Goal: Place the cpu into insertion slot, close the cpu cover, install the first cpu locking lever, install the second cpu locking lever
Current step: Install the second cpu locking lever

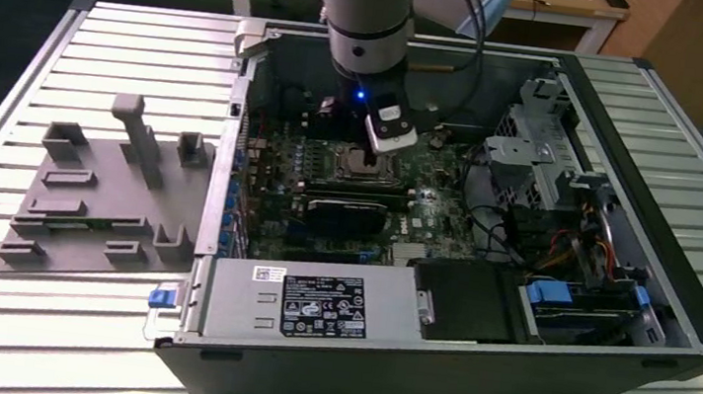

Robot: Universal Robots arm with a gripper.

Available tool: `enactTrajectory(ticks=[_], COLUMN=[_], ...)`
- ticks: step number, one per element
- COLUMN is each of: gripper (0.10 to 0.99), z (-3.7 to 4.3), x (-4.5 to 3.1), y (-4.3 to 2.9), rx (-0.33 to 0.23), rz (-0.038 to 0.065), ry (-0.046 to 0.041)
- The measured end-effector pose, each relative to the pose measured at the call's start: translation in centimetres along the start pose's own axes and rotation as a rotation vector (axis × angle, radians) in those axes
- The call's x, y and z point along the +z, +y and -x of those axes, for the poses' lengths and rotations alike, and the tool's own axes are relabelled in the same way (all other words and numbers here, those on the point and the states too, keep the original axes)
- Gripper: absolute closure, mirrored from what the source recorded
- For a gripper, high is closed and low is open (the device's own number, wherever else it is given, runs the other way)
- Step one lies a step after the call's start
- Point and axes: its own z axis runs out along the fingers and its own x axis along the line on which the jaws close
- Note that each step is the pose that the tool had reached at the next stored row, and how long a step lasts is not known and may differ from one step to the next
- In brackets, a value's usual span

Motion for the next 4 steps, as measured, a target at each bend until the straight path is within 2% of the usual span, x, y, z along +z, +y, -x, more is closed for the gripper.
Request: enactTrajectory(ticks=[4], gripper=[0.984], z=[0.02], x=[0.01], y=[0.01], rx=[0.0], rz=[0.0], ry=[0.0005])
